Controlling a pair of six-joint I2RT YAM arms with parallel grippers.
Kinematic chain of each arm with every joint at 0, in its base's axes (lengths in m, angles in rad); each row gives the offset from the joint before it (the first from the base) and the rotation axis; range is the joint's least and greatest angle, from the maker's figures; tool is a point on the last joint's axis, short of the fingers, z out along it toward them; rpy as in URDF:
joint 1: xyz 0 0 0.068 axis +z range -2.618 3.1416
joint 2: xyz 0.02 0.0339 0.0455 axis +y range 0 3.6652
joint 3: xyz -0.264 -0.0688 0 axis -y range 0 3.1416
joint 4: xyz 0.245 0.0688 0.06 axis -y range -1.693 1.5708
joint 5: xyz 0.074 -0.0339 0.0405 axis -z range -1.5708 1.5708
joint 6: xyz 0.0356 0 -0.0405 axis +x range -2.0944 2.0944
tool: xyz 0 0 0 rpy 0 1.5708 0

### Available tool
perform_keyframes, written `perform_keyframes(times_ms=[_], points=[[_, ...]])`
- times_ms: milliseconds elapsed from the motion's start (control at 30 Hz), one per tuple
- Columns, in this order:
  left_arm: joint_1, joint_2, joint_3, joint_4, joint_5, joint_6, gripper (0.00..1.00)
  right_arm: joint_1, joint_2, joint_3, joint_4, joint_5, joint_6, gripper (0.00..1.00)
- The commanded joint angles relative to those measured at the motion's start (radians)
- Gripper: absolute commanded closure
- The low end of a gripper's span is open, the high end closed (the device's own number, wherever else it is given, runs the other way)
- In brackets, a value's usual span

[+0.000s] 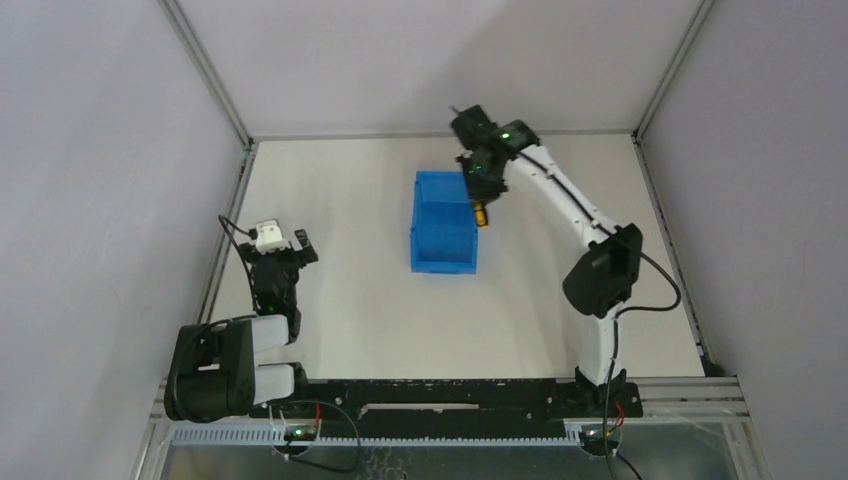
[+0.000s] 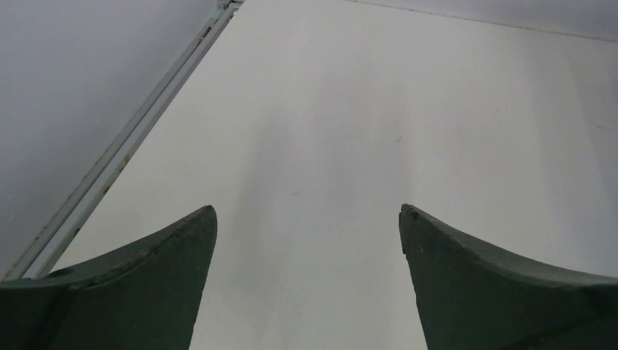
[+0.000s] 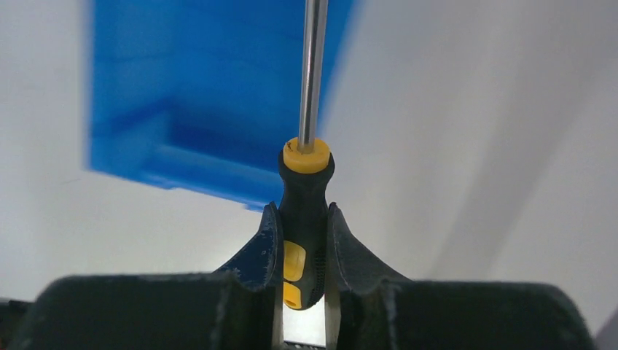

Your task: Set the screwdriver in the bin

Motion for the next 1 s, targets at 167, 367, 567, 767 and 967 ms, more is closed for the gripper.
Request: perform_keyframes(times_ms=[167, 367, 567, 767, 967], points=[[-0.005, -0.009, 0.036, 0.032, -0.010, 0.016, 0.00, 0.150, 0.081, 0.076, 0.198, 0.025, -0.104, 1.00], [-0.005, -0.009, 0.036, 0.031, -0.009, 0.015, 0.00, 0.174, 0.131, -0.090, 0.369, 0.043, -0.134, 1.00], [-0.004, -0.008, 0.036, 0.032, -0.010, 0.015, 0.00, 0.174, 0.209, -0.161, 0.439, 0.039, -0.113, 0.99], [-0.005, -0.009, 0.036, 0.031, -0.009, 0.015, 0.00, 0.175, 0.224, -0.199, 0.455, 0.057, -0.060, 0.67], [-0.004, -0.008, 0.036, 0.031, -0.009, 0.015, 0.00, 0.181, 0.165, -0.167, 0.433, 0.084, -0.017, 0.51]])
